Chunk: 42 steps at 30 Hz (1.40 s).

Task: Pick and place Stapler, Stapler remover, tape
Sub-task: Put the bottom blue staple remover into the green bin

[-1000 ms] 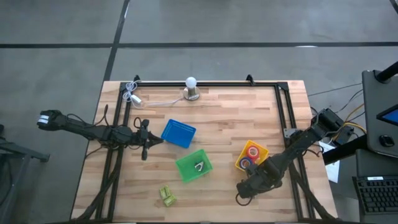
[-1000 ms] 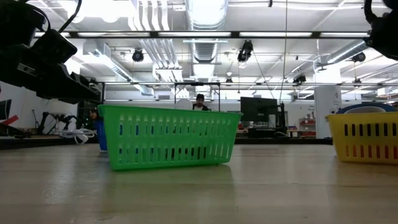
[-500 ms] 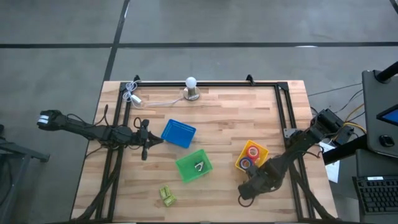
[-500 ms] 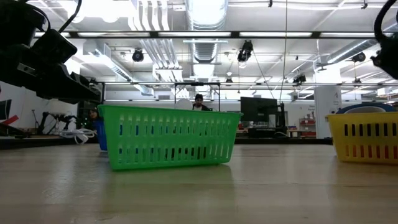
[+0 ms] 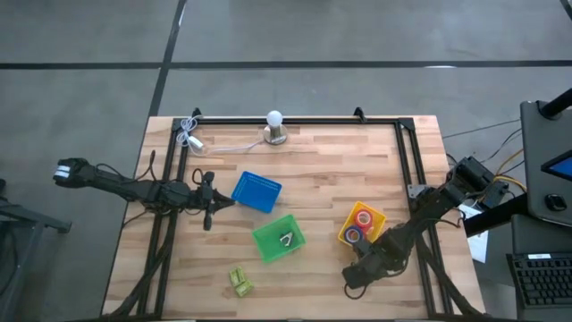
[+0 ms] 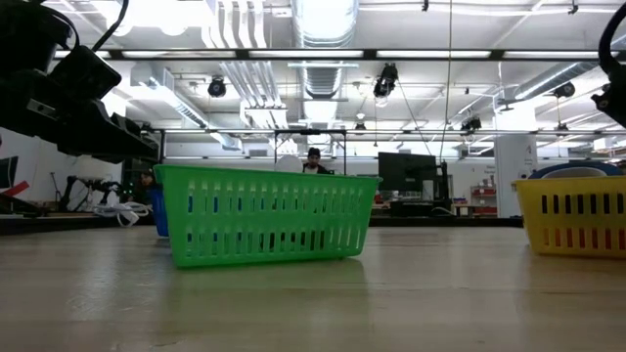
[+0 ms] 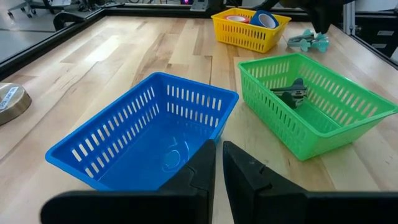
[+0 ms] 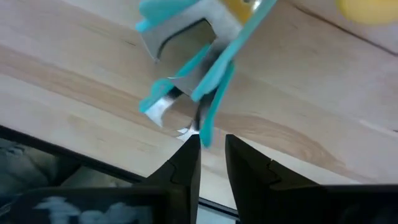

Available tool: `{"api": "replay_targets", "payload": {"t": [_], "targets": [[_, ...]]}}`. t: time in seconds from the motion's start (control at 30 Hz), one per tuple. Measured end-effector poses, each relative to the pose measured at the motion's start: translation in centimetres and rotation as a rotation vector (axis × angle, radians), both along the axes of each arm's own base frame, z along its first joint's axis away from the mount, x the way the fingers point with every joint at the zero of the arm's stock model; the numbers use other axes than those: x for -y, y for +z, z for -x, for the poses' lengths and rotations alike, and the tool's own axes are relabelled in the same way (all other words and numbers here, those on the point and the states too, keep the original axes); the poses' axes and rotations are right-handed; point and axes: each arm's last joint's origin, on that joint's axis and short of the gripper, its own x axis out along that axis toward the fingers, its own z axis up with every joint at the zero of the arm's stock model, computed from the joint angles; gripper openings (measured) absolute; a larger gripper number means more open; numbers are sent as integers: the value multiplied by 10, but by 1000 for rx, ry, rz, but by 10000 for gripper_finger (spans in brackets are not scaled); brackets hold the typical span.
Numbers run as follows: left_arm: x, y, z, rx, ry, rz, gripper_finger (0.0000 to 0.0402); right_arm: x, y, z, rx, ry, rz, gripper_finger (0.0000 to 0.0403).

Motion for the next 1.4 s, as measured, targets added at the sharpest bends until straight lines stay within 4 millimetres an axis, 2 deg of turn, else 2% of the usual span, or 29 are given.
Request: {"api": "replay_targets", "payload": {"t": [0.33, 0.5, 0.87, 1.2, 1.4], "targets": [[0, 0, 0, 0, 0, 0, 35, 0, -7, 0, 33, -26, -33, 77], [0, 0, 0, 0, 0, 0, 35, 1, -12, 2, 47, -45, -33, 62], [0, 0, 0, 0, 0, 0, 35, -2, -7, -1, 66, -33, -46, 10], [0, 0, 0, 0, 0, 0, 35, -15, 27, -22, 202, 26, -102, 8], [0, 0, 0, 0, 3, 5, 35, 1, 46, -41, 259, 17, -3, 8]]}}
